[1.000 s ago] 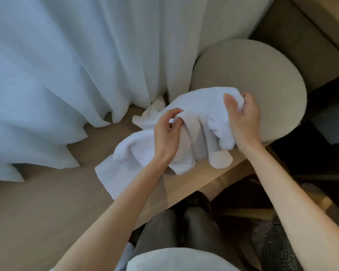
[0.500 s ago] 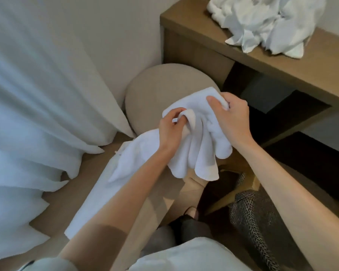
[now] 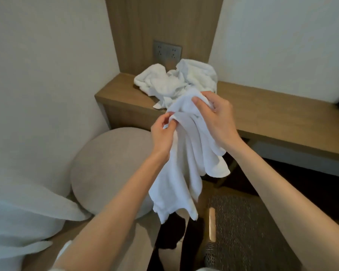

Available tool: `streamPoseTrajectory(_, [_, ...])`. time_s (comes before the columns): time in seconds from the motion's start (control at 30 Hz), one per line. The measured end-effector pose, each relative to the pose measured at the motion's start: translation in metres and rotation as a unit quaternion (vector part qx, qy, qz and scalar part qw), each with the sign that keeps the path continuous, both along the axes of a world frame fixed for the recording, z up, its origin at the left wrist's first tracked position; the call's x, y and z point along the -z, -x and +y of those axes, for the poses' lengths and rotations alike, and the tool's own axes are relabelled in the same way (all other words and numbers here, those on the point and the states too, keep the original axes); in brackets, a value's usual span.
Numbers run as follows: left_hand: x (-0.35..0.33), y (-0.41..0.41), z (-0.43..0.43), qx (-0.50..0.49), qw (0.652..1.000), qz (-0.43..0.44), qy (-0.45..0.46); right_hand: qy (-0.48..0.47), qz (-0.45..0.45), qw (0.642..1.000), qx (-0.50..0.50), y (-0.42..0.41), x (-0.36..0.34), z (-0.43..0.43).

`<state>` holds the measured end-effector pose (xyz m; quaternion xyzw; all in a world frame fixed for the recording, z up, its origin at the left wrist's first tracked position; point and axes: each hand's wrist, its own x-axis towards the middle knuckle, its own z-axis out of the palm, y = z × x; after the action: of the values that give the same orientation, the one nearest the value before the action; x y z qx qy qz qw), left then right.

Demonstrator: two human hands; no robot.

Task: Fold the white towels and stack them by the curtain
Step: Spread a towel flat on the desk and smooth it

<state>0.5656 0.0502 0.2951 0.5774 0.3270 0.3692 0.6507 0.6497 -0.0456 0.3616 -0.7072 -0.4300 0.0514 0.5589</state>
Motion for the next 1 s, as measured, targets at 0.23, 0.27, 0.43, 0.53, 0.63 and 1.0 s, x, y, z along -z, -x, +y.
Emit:
streamPoseTrajectory(0.23, [-0.056,-0.099,0.029,0.037,0.998,-0.044,0.004,-0.036,-0.044,0.996,0.064,-0.084,-0.045,0.010])
streamPoseTrajectory(0.27, [-0.061,-0.113,0.036,0.039,0.998,-0.048,0.000,-0.029,-0.046,0.996,0.071,-0.095,-0.048,0.015])
streamPoseTrajectory(0.43, [-0.086,-0.188,0.079,0.045,0.996,-0.071,-0.025,-0.029,-0.036,0.992,0.117,-0.152,-0.056,0.045])
streamPoseTrajectory(0.53, [-0.100,-0.232,0.109,0.053,0.995,-0.069,-0.048,-0.025,-0.022,0.989,0.142,-0.186,-0.055,0.068])
streamPoseTrajectory(0.63, [-0.111,-0.266,0.139,0.070,0.993,-0.076,-0.063,-0.025,-0.026,0.988,0.152,-0.217,-0.058,0.092])
streamPoseTrajectory(1.0, [-0.167,-0.353,0.222,0.092,0.986,-0.117,-0.081,-0.059,-0.047,0.985,0.153,-0.289,-0.090,0.182])
